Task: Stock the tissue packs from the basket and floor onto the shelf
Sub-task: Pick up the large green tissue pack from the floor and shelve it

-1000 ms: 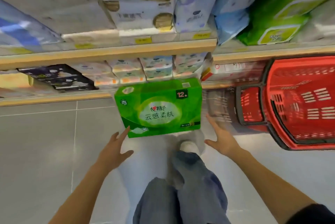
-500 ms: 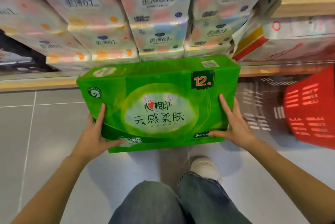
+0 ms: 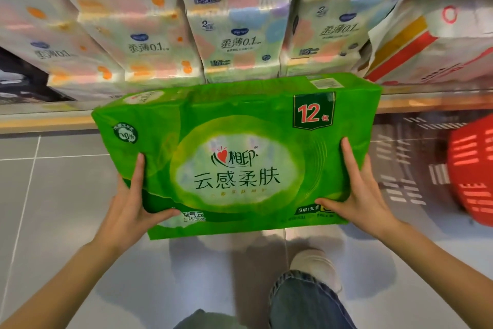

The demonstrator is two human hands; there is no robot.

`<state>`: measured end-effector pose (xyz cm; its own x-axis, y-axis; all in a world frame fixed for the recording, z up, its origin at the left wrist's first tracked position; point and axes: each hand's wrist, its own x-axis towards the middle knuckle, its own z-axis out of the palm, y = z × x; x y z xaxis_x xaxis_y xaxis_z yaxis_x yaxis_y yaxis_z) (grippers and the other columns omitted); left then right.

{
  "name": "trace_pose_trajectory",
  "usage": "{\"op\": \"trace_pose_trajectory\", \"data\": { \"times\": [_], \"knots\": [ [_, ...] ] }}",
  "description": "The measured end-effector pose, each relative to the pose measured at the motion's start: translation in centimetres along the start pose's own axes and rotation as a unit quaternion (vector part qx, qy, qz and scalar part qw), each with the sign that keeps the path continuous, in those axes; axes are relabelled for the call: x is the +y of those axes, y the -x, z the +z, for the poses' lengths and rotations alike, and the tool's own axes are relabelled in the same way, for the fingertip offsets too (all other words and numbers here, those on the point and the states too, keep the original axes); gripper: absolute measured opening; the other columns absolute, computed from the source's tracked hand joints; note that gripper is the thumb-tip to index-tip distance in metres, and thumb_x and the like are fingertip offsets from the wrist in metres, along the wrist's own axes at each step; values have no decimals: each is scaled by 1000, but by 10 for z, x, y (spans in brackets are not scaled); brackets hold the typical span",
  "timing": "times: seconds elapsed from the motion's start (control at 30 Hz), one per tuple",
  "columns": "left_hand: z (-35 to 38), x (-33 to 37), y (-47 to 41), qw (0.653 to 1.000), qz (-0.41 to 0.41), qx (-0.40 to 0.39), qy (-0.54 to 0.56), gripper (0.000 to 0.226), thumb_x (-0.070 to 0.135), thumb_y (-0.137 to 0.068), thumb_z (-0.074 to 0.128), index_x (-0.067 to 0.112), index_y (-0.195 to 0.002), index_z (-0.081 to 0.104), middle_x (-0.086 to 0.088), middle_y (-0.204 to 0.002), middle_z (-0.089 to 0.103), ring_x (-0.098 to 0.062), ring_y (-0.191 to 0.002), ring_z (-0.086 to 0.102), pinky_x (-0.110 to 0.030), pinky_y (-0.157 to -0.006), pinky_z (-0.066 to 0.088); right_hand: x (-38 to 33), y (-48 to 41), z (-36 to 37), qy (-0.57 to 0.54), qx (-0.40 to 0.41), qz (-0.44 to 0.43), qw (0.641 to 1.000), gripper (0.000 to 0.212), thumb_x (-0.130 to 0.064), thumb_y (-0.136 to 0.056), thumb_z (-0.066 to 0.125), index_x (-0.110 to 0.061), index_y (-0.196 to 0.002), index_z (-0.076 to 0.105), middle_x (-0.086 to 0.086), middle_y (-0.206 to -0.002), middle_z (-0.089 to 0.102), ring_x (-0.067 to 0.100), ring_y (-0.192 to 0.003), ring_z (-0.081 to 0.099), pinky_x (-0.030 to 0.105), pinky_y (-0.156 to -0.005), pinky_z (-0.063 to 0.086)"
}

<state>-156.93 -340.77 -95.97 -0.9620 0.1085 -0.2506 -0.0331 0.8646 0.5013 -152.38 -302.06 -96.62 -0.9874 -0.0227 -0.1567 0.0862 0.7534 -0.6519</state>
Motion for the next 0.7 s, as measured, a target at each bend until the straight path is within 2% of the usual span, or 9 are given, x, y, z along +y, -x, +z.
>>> {"op": "trace_pose_trajectory", "data": {
  "times": [0.07,0.17,0.27,0.33,0.4,0.5,0.63,0.7],
  "knots": [
    [-2,4,3,1000,-12,4,1,131,32,-50,85,40,-139,-11,-28,-148,21,-50,-127,36,-58,-95,39,-3,5,1,9,11,-13,1000,134,-22,-57,85,-58,-131,-21,21,-147,13,12,-131,14,33,-105,18],
    [-8,10,9,1000,-20,17,2,127,24,-53,87,38,-137,-6,-29,-145,23,-51,-125,37,-59,-95,39,-14,10,-1,11,19,-14,1000,133,-21,-59,85,-59,-129,-22,24,-144,17,24,-130,18,33,-104,19],
    [-22,15,19,999,-7,38,11,131,22,-53,87,43,-136,-13,-26,-148,19,-46,-132,30,-58,-99,36,-28,13,-10,19,36,-29,999,135,-21,-58,85,-56,-131,-23,28,-143,18,21,-128,14,36,-103,19],
    [-39,23,28,998,-2,55,14,139,21,-53,87,57,-131,-22,-25,-149,18,-44,-134,27,-57,-101,35,-41,17,-21,19,41,-30,999,135,-21,-57,85,-54,-132,-22,28,-142,19,21,-127,15,36,-102,21],
    [-61,36,39,998,-7,65,13,141,20,-52,87,65,-125,-24,-25,-149,20,-45,-133,29,-58,-100,35,-59,24,-37,12,36,-28,999,134,-21,-57,85,-54,-132,-22,28,-141,19,21,-126,16,31,-102,22],
    [-103,52,62,998,-22,52,7,143,20,-49,88,62,-129,-22,-27,-149,21,-49,-129,33,-63,-97,37,-94,41,-70,-4,28,-20,999,135,-19,-57,86,-55,-132,-20,29,-142,19,21,-127,15,17,-100,15],
    [-175,83,97,998,-31,32,34,133,31,-48,82,57,-136,-14,-17,-154,19,-39,-137,29,-62,-104,32,-152,67,-127,-15,27,-17,999,135,-20,-57,86,-56,-132,-20,28,-141,19,23,-130,11,15,-101,10],
    [-215,112,114,999,-21,45,19,135,25,-50,85,60,-134,-15,-20,-151,24,-43,-132,34,-62,-100,36,-185,83,-163,-21,31,-5,999,135,-20,-57,85,-61,-128,-22,26,-141,19,20,-130,12,20,-102,14]
  ]
}}
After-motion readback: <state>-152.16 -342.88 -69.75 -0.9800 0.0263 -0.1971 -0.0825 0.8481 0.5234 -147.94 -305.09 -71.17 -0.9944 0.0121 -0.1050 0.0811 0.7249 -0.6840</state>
